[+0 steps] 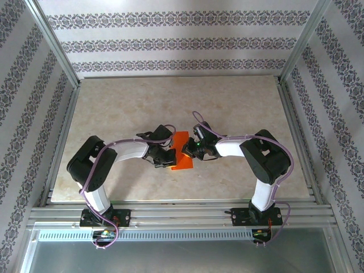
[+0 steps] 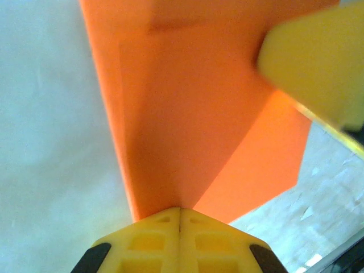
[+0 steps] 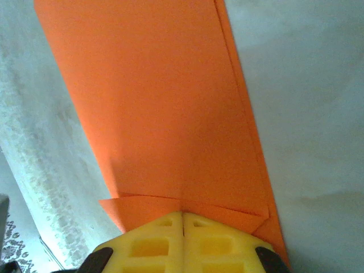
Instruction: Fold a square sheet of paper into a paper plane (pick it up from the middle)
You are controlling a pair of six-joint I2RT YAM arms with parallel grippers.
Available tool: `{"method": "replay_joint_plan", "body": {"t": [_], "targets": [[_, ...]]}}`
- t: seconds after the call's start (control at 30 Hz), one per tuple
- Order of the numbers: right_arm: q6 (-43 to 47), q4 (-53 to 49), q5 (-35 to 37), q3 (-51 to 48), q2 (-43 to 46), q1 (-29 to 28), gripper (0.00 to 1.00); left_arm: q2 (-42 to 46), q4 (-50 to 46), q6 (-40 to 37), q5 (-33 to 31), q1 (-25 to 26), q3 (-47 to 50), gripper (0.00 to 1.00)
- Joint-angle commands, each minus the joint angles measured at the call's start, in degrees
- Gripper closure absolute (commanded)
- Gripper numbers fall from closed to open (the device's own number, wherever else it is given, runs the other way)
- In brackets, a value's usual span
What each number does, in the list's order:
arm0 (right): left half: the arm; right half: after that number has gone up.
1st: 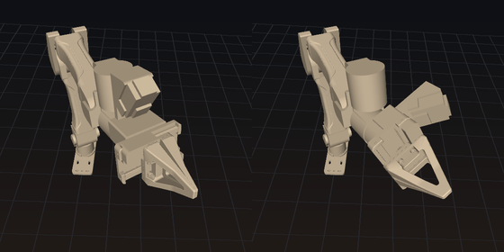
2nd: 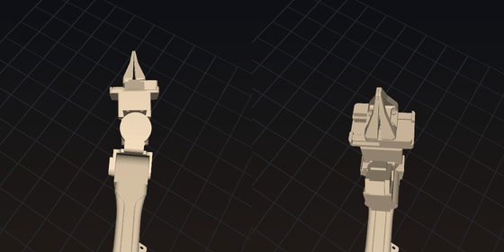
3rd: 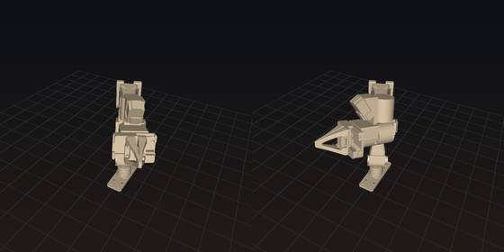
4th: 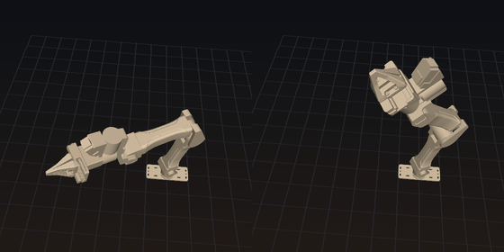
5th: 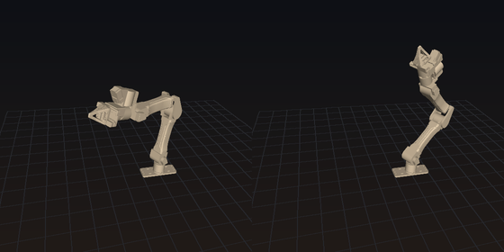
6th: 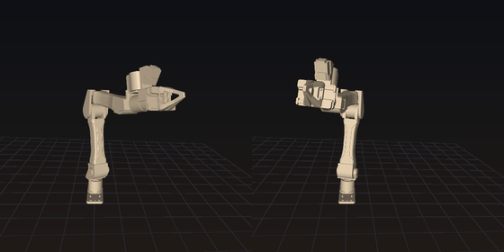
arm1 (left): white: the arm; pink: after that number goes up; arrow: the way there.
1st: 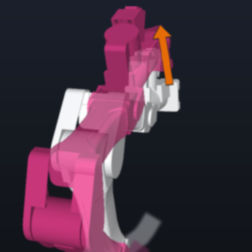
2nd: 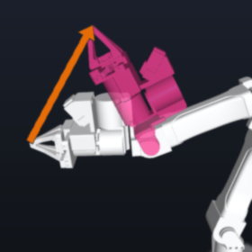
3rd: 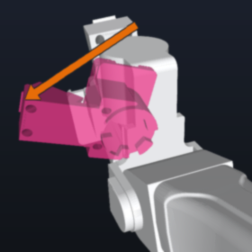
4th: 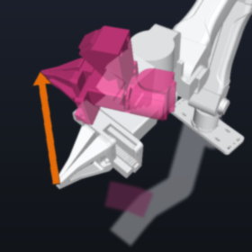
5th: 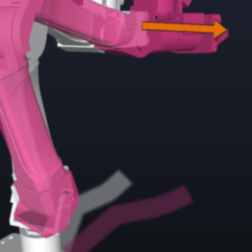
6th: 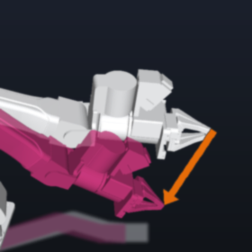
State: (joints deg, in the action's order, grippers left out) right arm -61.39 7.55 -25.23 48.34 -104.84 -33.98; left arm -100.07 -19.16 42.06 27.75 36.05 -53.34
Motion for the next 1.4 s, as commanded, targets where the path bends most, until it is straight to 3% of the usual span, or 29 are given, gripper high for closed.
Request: {"method": "replay_joint_plan", "body": {"t": [0.0,0.2,0.37,0.6,0.9,1.17,1.37], "targets": [[-0.23,-8.83,3.97,-1.49,-4.58,-0.01,1.0,1.42,-9.71,-2.42,-1.19,2.37,2.4,1.0],[-0.05,-9.22,3.96,-1.47,-4.59,-0.02,1.0,5.83,-14.79,-4.34,-6.28,2.38,0.52,1.0],[0.02,-9.4,4.2,-1.4,-4.59,-0.08,1.0,7.6,-12.14,-3.98,-8.1,2.36,-2.48,1.0],[-0.1,-9.31,4.21,-1.75,-4.59,0.01,1.0,2.46,-1.57,1.27,-6.68,2.26,-3.34,1.0],[-0.24,-9.15,3.96,-1.67,-4.9,0.07,1.0,-2.58,1.86,2.05,-4.49,2.32,-4.39,1.0],[-0.71,-9.25,4.23,-2.01,-4.85,0.31,1.0,-0.06,-5.23,-2.25,-5.66,2.82,6.03,1.0],[-1.22,-9.15,4.84,-2.37,-4.59,0.5,1.0,5.53,-13.14,-8.38,-7.83,2.74,5.74,1.0]]}}
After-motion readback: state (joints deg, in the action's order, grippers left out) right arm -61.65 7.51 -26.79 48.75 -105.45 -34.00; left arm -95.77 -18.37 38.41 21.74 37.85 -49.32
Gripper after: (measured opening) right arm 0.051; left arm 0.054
